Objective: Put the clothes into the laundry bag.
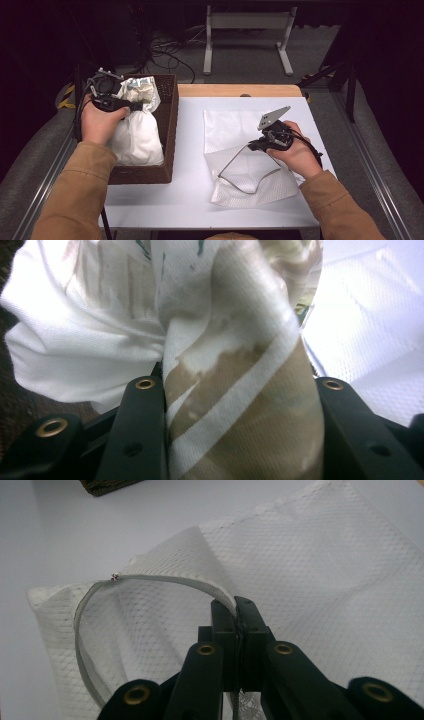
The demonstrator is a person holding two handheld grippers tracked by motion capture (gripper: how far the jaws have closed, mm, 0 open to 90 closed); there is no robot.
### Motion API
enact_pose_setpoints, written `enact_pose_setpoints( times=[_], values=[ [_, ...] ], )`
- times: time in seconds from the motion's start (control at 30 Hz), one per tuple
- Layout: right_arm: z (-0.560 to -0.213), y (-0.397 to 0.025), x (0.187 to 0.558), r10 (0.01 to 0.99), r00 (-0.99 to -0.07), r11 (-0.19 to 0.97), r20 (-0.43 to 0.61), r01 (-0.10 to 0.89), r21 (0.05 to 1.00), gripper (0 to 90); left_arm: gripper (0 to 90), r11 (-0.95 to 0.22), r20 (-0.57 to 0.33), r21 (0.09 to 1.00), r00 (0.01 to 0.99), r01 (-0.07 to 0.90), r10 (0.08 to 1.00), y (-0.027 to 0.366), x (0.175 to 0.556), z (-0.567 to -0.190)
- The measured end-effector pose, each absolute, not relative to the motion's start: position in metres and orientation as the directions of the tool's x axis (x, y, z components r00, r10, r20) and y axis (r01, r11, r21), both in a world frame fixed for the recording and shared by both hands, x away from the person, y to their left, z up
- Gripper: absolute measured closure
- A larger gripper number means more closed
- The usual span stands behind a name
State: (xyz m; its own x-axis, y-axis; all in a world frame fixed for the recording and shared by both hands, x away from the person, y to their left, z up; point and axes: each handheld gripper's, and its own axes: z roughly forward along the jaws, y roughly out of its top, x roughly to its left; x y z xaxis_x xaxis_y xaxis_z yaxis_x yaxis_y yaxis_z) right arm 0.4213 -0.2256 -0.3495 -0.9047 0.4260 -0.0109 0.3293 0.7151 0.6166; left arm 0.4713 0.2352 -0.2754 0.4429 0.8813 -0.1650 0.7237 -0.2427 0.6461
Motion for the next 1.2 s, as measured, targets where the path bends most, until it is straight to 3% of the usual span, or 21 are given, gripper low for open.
enact_pose_setpoints(
  times=[0.7,1.2],
  values=[
    [-0.347,-0.228,0.42,0.433,-0.901,0.708,-0.013,0.33,0.624,89.0,59.3,-0.296,-0.111,0.699,0.508,0.65,0.854,0.207,0.462,-0.215],
    [-0.344,-0.227,0.419,0.435,-0.9,0.702,-0.006,0.335,0.629,89.0,59.3,-0.334,-0.133,0.69,0.566,0.642,0.814,0.179,0.452,-0.201]
  ],
)
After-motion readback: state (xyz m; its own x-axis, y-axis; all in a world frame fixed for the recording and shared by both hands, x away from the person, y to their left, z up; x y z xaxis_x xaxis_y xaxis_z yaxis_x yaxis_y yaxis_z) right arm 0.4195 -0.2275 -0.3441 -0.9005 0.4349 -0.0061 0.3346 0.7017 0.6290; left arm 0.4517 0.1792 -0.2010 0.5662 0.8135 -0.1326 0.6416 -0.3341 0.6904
